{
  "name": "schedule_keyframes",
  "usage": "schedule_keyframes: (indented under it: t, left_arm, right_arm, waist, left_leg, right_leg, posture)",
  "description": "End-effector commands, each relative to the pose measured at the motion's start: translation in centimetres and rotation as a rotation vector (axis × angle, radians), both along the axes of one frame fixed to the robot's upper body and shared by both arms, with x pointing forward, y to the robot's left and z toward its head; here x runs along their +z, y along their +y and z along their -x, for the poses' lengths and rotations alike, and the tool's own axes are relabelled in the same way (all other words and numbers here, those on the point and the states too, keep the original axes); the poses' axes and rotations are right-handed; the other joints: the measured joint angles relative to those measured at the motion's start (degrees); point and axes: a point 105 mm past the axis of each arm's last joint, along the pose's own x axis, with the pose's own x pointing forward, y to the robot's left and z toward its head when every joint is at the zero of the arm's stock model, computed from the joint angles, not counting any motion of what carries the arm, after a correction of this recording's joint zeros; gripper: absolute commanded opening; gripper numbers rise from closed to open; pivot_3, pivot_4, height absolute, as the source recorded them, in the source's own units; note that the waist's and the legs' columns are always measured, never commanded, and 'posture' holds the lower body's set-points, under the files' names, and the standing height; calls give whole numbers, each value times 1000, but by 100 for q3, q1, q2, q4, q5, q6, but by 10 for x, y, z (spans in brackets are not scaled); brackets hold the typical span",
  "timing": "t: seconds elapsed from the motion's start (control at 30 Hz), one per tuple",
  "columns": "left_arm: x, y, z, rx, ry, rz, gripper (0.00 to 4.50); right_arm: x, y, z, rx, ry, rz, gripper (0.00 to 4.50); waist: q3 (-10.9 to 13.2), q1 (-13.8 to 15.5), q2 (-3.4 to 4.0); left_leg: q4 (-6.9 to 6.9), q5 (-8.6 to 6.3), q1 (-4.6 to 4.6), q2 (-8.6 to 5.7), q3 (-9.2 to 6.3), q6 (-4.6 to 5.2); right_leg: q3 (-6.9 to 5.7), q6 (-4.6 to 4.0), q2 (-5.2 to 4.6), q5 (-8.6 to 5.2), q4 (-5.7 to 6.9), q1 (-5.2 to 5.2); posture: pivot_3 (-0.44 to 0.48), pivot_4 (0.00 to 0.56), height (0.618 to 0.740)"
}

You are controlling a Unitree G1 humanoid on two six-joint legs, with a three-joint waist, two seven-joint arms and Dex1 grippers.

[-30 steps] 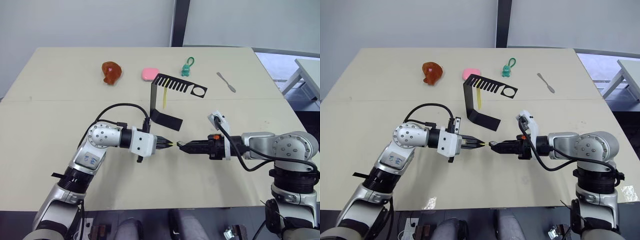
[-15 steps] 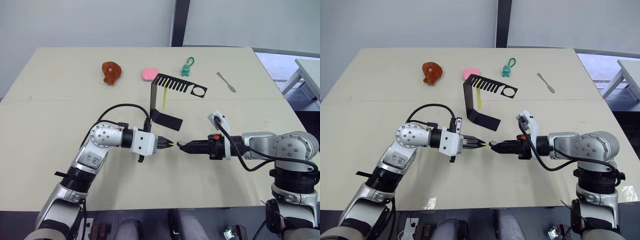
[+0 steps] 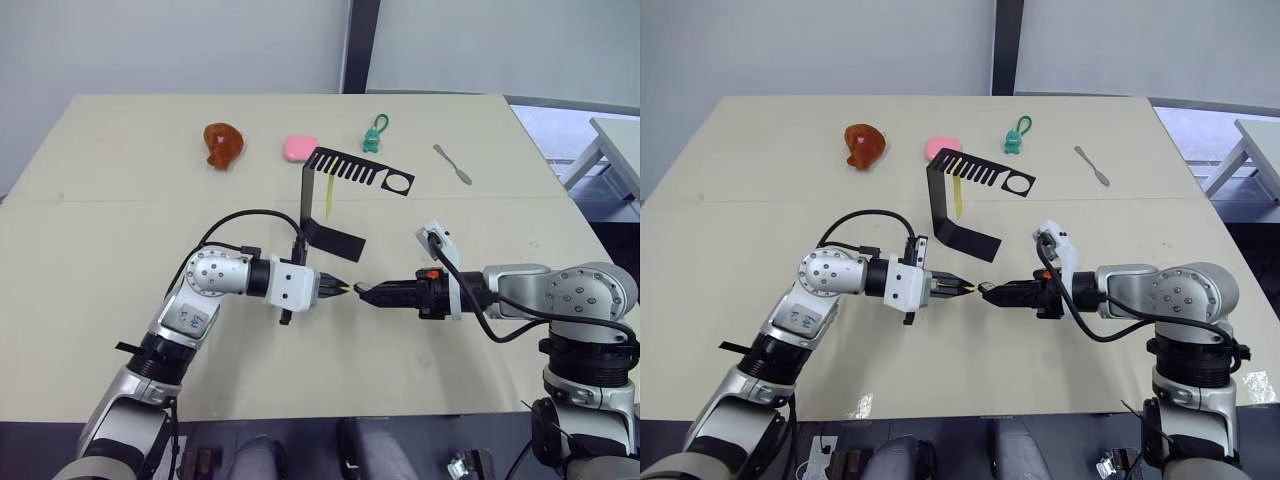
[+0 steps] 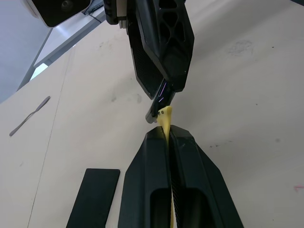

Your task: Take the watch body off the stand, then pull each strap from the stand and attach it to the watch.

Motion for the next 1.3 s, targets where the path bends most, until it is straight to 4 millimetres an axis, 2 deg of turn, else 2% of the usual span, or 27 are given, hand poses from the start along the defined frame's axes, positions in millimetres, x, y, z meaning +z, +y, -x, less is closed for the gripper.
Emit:
schedule_keyframes:
  t: [0.03,1.3]
  left_arm:
    - [15,-17,6,-62,-70,36,0]
    - [19,-26,-2,-62,-63,34,0]
  right_arm:
    - [11,16,9,92,-37,-32,1505]
    - [13,16,8,75,-60,-17,1505]
  waist:
    - [0,-1,0]
    - [0,0,0]
  left_leg:
    - [0,0,0,0,0,0]
    - [0,0,0,0,0,0]
  right_leg:
    - [0,0,0,0,0,0]
    - [0,0,0,0,0,-1]
  posture:
    - [0,150,740]
    - [0,150,740]
